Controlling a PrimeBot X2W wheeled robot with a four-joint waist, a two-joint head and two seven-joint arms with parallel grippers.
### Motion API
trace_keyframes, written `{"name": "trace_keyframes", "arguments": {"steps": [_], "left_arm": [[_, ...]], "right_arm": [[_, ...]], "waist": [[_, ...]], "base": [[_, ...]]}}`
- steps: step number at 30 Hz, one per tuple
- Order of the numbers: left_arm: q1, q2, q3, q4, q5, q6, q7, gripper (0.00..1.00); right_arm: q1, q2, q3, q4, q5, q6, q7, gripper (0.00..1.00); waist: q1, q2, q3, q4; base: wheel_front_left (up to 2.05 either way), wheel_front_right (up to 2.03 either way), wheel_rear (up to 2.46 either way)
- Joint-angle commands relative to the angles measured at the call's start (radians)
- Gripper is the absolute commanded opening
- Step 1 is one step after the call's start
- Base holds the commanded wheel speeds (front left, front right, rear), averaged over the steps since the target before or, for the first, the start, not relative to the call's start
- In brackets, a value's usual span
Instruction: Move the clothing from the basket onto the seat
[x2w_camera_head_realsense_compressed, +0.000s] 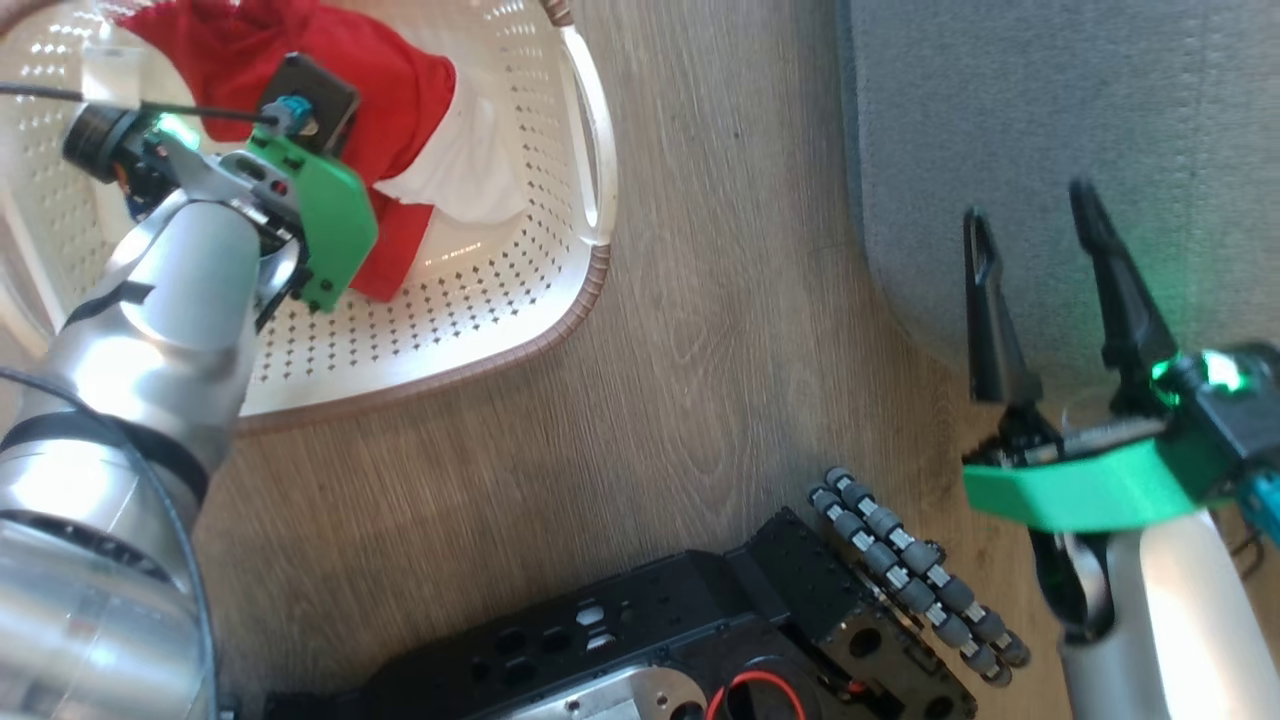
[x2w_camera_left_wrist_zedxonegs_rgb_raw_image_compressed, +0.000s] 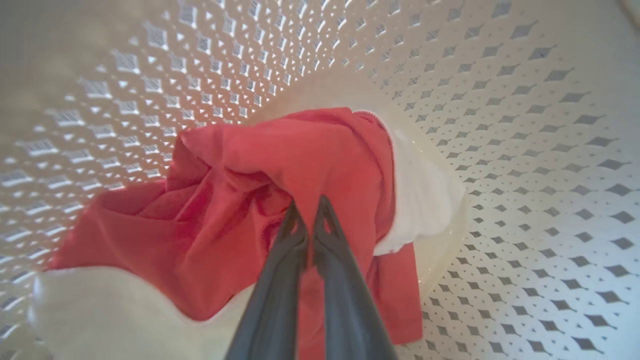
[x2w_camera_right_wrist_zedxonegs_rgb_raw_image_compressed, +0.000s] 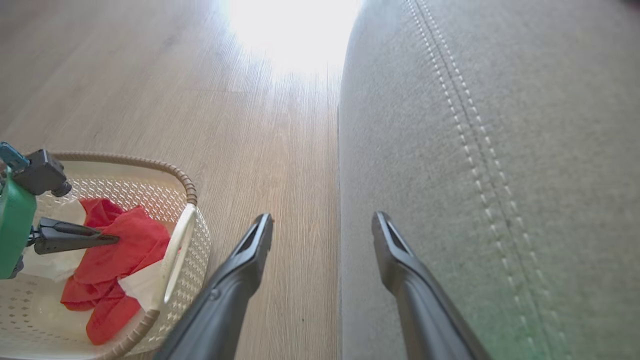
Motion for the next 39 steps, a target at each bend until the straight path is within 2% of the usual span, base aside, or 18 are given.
{"name": "trace_keyframes", "arguments": {"steps": [1,6,10,20,30,39], "left_arm": [[0.030,0.042,-0.009,-0.016,-0.011,-0.001,-0.022,0.00],[0.062,0.057,-0.009,-0.036,-0.043,-0.001,-0.041,0.00],[0.133,0.050,0.007,-0.089,-0.072,0.001,-0.045,0.00],[0.340,0.040,0.099,-0.298,-0.091,0.046,-0.045,0.00],[0.511,0.046,0.283,-0.634,-0.029,0.105,-0.045,0.00],[0.647,0.016,0.444,-0.961,0.073,0.112,-0.045,0.00]], "right_arm": [[-0.003,-0.012,0.027,-0.006,0.005,-0.001,0.001,1.00],[-0.067,-0.012,0.020,0.046,-0.001,-0.001,0.001,1.00],[-0.085,-0.012,-0.007,0.095,-0.004,-0.001,0.001,1.00],[-0.055,-0.012,-0.065,0.200,-0.041,-0.001,0.001,1.00],[-0.004,-0.012,-0.085,0.259,-0.036,-0.001,0.001,1.00],[0.053,-0.012,-0.102,0.291,-0.032,-0.001,0.001,1.00]], "waist": [[-0.0001,0.0000,-0.029,-0.004],[-0.0001,0.0000,-0.092,0.010],[-0.0001,0.0000,-0.211,0.048],[-0.0001,0.0000,-0.485,0.140],[-0.0001,0.0000,-0.702,0.214],[-0.0001,0.0000,-0.848,0.268]], "base": [[0.00,0.00,0.00],[0.00,0.00,0.00],[0.00,0.00,0.00],[0.00,0.00,0.00],[0.00,0.00,0.00],[0.00,0.00,0.00]]}}
